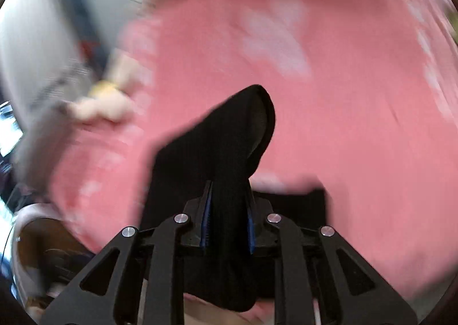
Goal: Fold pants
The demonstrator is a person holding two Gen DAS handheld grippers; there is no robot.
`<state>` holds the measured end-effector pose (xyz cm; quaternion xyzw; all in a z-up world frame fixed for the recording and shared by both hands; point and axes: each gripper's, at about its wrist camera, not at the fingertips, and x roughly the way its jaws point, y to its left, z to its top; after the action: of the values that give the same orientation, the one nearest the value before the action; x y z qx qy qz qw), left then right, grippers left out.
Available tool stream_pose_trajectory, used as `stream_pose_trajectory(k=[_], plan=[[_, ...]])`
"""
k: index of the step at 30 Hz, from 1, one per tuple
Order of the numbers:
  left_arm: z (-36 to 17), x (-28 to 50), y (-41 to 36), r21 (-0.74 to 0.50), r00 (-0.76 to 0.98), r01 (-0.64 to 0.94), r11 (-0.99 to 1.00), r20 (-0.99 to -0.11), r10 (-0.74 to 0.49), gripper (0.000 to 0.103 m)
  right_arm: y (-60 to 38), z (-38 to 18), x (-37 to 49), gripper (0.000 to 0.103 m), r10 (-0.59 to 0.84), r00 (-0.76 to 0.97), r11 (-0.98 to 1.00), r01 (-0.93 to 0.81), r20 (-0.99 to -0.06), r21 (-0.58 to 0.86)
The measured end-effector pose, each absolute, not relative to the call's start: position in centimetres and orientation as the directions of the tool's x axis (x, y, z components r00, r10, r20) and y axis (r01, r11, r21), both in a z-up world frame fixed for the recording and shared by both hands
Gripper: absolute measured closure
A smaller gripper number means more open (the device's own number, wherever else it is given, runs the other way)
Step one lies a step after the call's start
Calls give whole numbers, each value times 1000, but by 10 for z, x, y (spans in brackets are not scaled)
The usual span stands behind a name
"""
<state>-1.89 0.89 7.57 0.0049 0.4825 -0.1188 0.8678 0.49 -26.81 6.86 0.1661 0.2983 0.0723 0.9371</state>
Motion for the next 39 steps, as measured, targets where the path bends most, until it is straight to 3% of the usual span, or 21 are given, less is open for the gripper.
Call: stream_pose_trajectory(k=[2,3,5,8,11,13,15,16,17,18,19,20,23,26,29,36,39], plan=[[71,-17,5,-121,489,216,969,-846,-214,27,-293,3,19,79,175,716,927,111,-676,357],[69,-16,3,-131,477,223,966,-850,-225,27,-302,-16,15,79,194,705,907,135,-682,398],[66,-16,-1,-137,464,242,961,-853,-239,27,-307,-5,1,77,221,749,877,128,-625,463],[62,-12,-5,-116,468,240,964,-856,-219,27,-289,46,-12,77,130,833,931,85,-538,356],[56,-6,-8,-122,463,221,968,-860,-214,27,-265,75,2,79,210,844,945,-45,-494,325],[52,-4,-10,-121,460,208,971,-864,-206,27,-257,66,27,80,232,817,953,-82,-528,291],[48,-2,-10,-116,454,203,972,-869,-198,27,-266,21,69,82,173,744,970,-14,-645,244],[46,-1,-8,-111,448,195,975,-874,-189,27,-279,1,83,102,160,717,966,27,-678,257],[45,-1,-7,-113,447,195,974,-874,-191,27,-289,-5,86,103,180,730,951,43,-659,307],[44,0,-5,-111,445,195,974,-875,-189,27,-299,1,85,103,220,741,916,67,-634,396],[43,1,0,-104,448,194,976,-875,-182,27,-302,13,82,95,204,749,906,100,-630,411],[42,2,4,-98,451,188,977,-875,-175,27,-296,29,74,95,185,776,911,94,-603,401],[37,8,14,-142,437,171,975,-876,-204,27,-256,59,69,95,335,767,902,-93,-547,422],[36,11,20,-177,430,159,971,-873,-230,27,-205,57,83,95,453,686,875,-220,-569,432],[38,10,20,-172,435,172,970,-870,-231,27,-155,42,125,95,454,626,889,-277,-634,364],[40,13,25,-160,443,165,973,-870,-218,27,-116,20,209,99,471,565,879,-230,-678,419],[38,14,29,-172,439,165,971,-869,-229,26,-150,47,159,95,488,655,860,-246,-578,448]])
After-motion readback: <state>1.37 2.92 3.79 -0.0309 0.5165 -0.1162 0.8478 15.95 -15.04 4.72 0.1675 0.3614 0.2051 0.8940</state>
